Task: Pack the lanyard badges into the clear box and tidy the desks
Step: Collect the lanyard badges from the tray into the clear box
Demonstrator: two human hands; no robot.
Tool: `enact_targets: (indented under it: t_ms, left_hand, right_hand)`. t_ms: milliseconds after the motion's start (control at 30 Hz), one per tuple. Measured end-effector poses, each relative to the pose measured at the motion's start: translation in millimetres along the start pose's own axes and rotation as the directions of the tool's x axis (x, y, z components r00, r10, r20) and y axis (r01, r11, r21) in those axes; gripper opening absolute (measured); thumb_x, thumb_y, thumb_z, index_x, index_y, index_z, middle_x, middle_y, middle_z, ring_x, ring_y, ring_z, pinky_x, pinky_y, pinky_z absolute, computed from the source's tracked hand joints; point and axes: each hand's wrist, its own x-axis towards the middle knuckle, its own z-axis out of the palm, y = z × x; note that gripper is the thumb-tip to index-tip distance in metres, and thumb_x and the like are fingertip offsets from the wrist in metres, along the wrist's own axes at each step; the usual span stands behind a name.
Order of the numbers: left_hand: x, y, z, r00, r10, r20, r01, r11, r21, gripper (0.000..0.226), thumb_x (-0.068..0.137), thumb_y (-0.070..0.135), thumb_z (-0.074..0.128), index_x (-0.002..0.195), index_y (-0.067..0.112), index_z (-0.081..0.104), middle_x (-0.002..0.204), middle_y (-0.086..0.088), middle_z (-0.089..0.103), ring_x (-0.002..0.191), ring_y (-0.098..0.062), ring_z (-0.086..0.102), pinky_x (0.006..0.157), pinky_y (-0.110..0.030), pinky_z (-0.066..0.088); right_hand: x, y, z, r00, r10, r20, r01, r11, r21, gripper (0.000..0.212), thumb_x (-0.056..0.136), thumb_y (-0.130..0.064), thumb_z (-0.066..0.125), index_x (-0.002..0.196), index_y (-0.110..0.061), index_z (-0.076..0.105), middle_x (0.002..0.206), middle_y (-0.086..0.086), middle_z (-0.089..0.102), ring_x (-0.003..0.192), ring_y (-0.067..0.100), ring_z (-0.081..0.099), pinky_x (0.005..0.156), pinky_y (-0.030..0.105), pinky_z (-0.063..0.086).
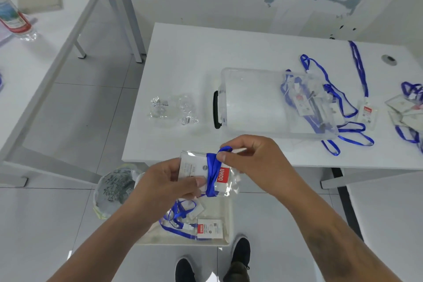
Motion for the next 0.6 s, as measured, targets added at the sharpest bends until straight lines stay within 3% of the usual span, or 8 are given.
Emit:
enact_targets:
  t_ms: [100, 200, 300, 400, 500, 600]
  left_hand:
    - [7.2, 15.9, 12.6, 1.0, 0.023, -0.005, -0.022, 0.999, 0.034, 0.022, 0.083, 0.016, 0.075, 0.103, 0.022, 0.072, 0.087, 0.002, 0.078, 0.083, -0.02, 0.075, 0.082, -0.037, 0.06]
    - [18.7, 37.7, 30.9, 0.995, 0.091, -0.036, -0.09, 0.995, 0.044, 0.018, 0.084, 0.018, 0.074, 0.101, 0.021, 0.073, 0.085, 0.003, 0.078, 0.08, -0.015, 0.074, 0.073, -0.025, 0.06]
    - [36.2, 66.2, 54.6, 0.98, 0.177, -0.096, -0.169, 0.982, 0.089, 0.007, 0.085, 0.024, 0.073, 0.092, 0.023, 0.073, 0.082, 0.003, 0.076, 0.079, -0.015, 0.073, 0.073, -0.029, 0.061]
    - [64.7, 93.9, 81.2, 0.955, 0.237, -0.18, -0.222, 0.97, 0.099, 0.004, 0.092, 0.024, 0.065, 0.091, 0.025, 0.069, 0.082, 0.001, 0.073, 0.079, -0.016, 0.072, 0.073, -0.029, 0.061]
    - [100.3, 112.5, 102.5, 0.949, 0.201, -0.243, -0.183, 0.978, 0.095, 0.013, 0.095, 0.018, 0.059, 0.09, 0.027, 0.065, 0.078, 0.009, 0.071, 0.067, -0.005, 0.069, 0.073, -0.031, 0.061]
    - [137.8, 115.3, 117.2, 0.96, 0.157, -0.232, -0.111, 0.974, 0.199, 0.026, 0.096, 0.017, 0.055, 0.075, 0.031, 0.063, 0.079, 0.009, 0.07, 0.073, -0.012, 0.071, 0.078, -0.042, 0.061]
  right_hand:
    - [6.0, -5.9, -20.7, 0.999, 0.016, 0.044, -0.018, 0.999, 0.028, 0.004, 0.082, -0.019, 0.076, 0.081, -0.021, 0.073, 0.076, -0.004, 0.075, 0.062, 0.008, 0.065, 0.065, 0.027, 0.056]
    - [18.8, -11.5, -48.0, 1.0, -0.027, -0.002, 0.027, 0.998, 0.056, 0.005, 0.081, -0.013, 0.076, 0.084, -0.015, 0.073, 0.076, 0.001, 0.075, 0.06, 0.013, 0.062, 0.062, 0.026, 0.054]
    - [42.3, -15.0, -80.3, 0.994, -0.082, -0.07, 0.083, 0.997, 0.009, 0.008, 0.08, -0.012, 0.077, 0.081, -0.018, 0.073, 0.076, 0.001, 0.074, 0.056, 0.01, 0.06, 0.061, 0.027, 0.052]
    - [74.7, -12.4, -115.3, 0.982, -0.14, -0.124, 0.127, 0.985, -0.113, 0.008, 0.08, -0.019, 0.078, 0.082, -0.025, 0.073, 0.079, -0.004, 0.074, 0.062, 0.009, 0.064, 0.063, 0.026, 0.051]
    - [107.8, -1.8, -144.0, 0.982, -0.146, -0.123, 0.106, 0.951, -0.29, 0.006, 0.082, -0.03, 0.075, 0.088, -0.029, 0.073, 0.083, -0.012, 0.072, 0.076, 0.007, 0.067, 0.072, 0.028, 0.052]
    - [134.6, 8.6, -158.9, 0.988, -0.142, -0.055, 0.088, 0.828, -0.555, 0.011, 0.088, -0.037, 0.065, 0.096, -0.031, 0.072, 0.09, -0.014, 0.07, 0.085, 0.008, 0.065, 0.076, 0.03, 0.052]
